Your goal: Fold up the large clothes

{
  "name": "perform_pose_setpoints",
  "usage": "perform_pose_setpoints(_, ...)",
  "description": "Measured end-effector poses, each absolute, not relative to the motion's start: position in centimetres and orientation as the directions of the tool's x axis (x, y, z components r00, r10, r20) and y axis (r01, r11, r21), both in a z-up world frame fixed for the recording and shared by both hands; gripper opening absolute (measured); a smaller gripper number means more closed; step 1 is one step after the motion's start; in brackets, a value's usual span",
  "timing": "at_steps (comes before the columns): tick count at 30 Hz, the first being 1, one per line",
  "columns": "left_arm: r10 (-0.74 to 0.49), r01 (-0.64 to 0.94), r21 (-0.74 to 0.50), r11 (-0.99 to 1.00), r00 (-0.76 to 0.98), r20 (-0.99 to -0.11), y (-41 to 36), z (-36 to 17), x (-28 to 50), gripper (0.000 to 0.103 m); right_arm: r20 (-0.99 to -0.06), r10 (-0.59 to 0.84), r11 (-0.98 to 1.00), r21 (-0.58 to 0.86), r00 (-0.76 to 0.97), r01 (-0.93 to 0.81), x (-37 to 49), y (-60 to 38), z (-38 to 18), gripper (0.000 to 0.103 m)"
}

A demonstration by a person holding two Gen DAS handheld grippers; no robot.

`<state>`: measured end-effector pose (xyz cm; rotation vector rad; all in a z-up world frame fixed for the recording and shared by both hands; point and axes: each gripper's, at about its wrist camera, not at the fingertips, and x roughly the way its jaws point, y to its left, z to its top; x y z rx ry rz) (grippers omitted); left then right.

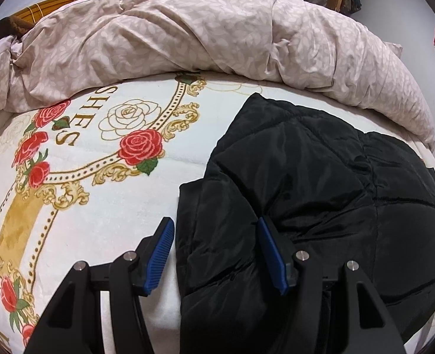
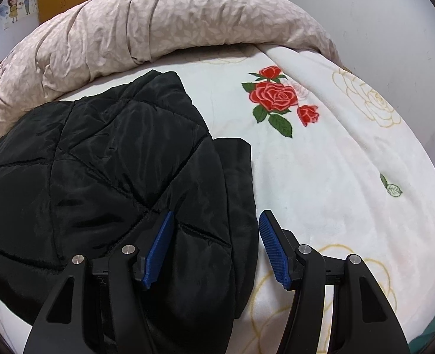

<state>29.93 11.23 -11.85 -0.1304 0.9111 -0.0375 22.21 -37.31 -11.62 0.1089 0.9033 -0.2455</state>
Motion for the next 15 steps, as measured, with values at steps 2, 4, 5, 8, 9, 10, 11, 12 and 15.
perform_pose_setpoints(2,-0.088,-0.02,-0.126,0.992,0.607,-0.79,11.2,-11.9,30.2,0.061,-0.794,-0.159,0.967,-0.004,0.587,0.256,22.4,-37.4,-11.7,0.06)
perform_pose_setpoints(4,-0.09,-0.017,-0.125,0.992,0.6,-0.795,11.0,-12.1,30.4,0.061,-0.798,-0.155,0.967,-0.002,0.582,0.254,22.6,-37.5,-11.8,0.06)
perform_pose_setpoints(5,-0.092,-0.016,-0.127,0.992,0.597,-0.797,11.0,-12.2,30.6,0.061,-0.8,-0.155,0.967,-0.004,0.58,0.254,22.7,-37.5,-11.9,0.06)
perform_pose_setpoints(8,-0.099,-0.01,-0.129,0.992,0.587,-0.803,10.9,-12.3,31.1,0.061,-0.806,-0.157,0.968,-0.011,0.571,0.25,23.2,-37.5,-12.1,0.061)
perform_pose_setpoints(9,-0.097,-0.01,-0.126,0.992,0.585,-0.806,10.8,-12.3,31.3,0.061,-0.808,-0.157,0.968,-0.012,0.568,0.251,23.3,-37.5,-12.1,0.061)
perform_pose_setpoints(10,-0.093,-0.012,-0.122,0.992,0.579,-0.81,10.8,-12.0,31.4,0.059,-0.807,-0.164,0.966,-0.016,0.567,0.257,23.3,-37.4,-11.8,0.061)
perform_pose_setpoints(11,-0.095,-0.008,-0.122,0.992,0.578,-0.811,10.7,-11.6,31.4,0.051,-0.8,-0.174,0.965,-0.024,0.575,0.26,23.1,-37.3,-11.2,0.061)
perform_pose_setpoints(12,-0.105,0.003,-0.127,0.992,0.581,-0.807,10.6,-11.1,31.4,0.046,-0.784,-0.178,0.966,-0.024,0.595,0.257,22.8,-37.1,-10.3,0.061)
perform_pose_setpoints(15,-0.126,0.018,-0.145,0.989,0.609,-0.783,10.6,-9.1,31.3,0.044,-0.734,-0.146,0.975,0.008,0.664,0.223,22.1,-36.6,-7.9,0.061)
